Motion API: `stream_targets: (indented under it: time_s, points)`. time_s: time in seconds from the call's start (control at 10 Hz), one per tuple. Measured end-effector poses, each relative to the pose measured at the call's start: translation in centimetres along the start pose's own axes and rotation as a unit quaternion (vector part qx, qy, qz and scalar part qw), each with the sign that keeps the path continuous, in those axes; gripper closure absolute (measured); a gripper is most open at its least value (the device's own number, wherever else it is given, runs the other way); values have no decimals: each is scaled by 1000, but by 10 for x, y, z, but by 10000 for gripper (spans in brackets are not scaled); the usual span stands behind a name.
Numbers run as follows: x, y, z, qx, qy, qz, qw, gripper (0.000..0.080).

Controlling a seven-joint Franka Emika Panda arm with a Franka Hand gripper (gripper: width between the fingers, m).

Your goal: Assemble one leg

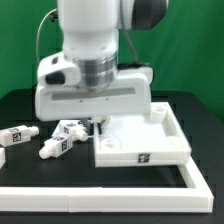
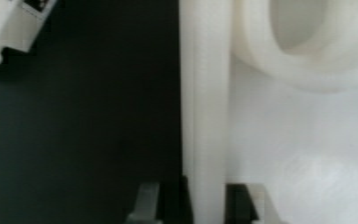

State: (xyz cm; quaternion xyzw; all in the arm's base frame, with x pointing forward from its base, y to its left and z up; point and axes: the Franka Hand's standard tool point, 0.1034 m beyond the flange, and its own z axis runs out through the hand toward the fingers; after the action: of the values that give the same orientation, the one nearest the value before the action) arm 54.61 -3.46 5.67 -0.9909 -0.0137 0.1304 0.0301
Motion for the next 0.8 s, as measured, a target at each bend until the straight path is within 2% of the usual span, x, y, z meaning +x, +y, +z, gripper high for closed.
stream_targets:
  time_s: [0.2,0.3,0.5,0.8]
  points:
    - [17,4,12,4,-3,20,1000,752]
    - [23,2,16,3,-1,22,1000,752]
    - [32,-9,27,0,13,18,1000,752]
    - [39,-11,39,-3,40,19,999,752]
